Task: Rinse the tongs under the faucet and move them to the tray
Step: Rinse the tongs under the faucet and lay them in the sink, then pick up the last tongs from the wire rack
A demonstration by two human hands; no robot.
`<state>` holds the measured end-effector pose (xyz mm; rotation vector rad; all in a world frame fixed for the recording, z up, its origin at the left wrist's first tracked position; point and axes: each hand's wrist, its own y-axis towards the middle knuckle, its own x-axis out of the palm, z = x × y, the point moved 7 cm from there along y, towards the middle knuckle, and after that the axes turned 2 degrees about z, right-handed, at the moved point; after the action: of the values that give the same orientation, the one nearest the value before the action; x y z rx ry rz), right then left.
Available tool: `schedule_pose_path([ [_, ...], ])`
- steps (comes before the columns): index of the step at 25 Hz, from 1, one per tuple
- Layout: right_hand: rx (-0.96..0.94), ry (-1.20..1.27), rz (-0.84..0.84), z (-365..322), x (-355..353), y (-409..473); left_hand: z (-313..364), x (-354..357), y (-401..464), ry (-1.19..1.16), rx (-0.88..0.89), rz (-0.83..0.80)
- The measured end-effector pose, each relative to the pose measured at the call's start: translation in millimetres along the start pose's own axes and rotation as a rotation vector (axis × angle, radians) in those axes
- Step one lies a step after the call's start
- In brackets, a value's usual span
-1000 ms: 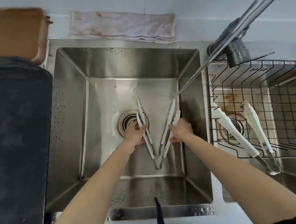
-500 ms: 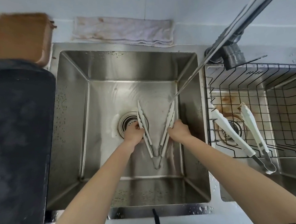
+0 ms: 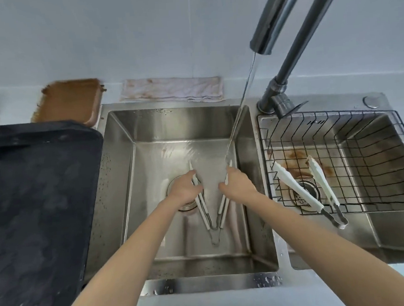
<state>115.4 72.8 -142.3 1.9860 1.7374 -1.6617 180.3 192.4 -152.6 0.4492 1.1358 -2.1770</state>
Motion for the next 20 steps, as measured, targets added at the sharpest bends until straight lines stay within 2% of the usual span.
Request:
schedule_pose_path([
  [4,-0.128,-0.085,0.087,-11.7,-27.4,-26.3,34.0,-13.5,-18.5,0.252,0.119,0.0],
  [8,-0.2,-0.111,0.209,-0.8,-63.3,-53.1,76.1,-21.2,-41.3,0.571,0.237,0.103],
  [14,-0.099,-0.148,0.294,60.8,-110.9,-76.8,136.7,10.4,-71.6,0.767,0.41,0.162],
  [20,0.021,-0.134,0.282,127.2,-130.7,-87.7,173.1,67.1,-80.4,0.82,0.491,0.117],
])
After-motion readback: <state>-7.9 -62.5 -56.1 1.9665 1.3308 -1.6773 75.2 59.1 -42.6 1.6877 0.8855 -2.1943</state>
